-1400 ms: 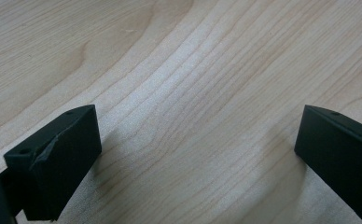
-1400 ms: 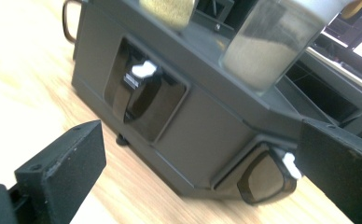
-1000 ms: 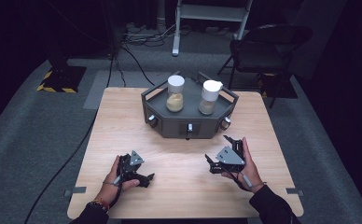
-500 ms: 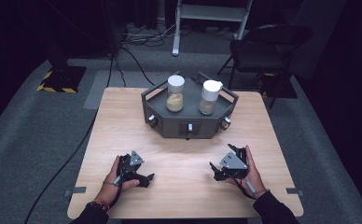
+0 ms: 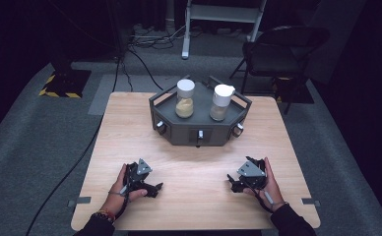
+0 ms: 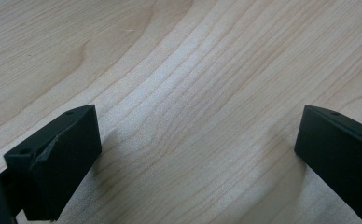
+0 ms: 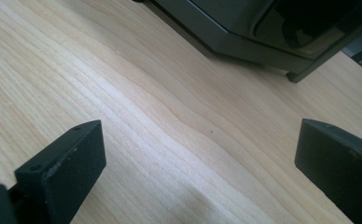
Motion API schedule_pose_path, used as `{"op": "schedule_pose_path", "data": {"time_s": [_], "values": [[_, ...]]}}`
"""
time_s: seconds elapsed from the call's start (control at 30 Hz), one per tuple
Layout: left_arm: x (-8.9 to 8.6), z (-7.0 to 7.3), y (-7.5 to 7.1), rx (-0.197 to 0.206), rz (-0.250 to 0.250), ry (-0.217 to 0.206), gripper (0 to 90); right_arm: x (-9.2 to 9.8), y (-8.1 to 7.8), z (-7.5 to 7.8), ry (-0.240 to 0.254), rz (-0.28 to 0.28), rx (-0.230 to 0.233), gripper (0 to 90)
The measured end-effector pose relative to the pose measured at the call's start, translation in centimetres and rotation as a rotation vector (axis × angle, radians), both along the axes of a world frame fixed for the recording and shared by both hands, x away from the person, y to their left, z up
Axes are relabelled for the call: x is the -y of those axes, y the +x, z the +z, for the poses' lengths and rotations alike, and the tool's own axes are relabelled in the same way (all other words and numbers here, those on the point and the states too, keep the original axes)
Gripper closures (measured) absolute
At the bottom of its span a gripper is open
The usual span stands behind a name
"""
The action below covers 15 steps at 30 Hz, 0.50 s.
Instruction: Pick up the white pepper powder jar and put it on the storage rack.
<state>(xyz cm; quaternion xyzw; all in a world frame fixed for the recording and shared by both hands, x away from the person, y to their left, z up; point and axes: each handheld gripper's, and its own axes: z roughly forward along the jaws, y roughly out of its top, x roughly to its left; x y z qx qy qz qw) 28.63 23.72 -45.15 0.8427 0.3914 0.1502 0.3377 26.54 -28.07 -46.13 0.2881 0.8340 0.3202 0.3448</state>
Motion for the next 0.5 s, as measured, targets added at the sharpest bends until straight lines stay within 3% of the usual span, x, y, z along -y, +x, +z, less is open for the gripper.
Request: {"op": "schedule_pose_path", "data": {"time_s": [0.5], "values": [[0.0, 0.0, 0.1, 0.000, -0.003, 0.000, 0.0, 1.5, 1.2, 0.3, 0.042, -0.078, -0.096, 1.6]]}}
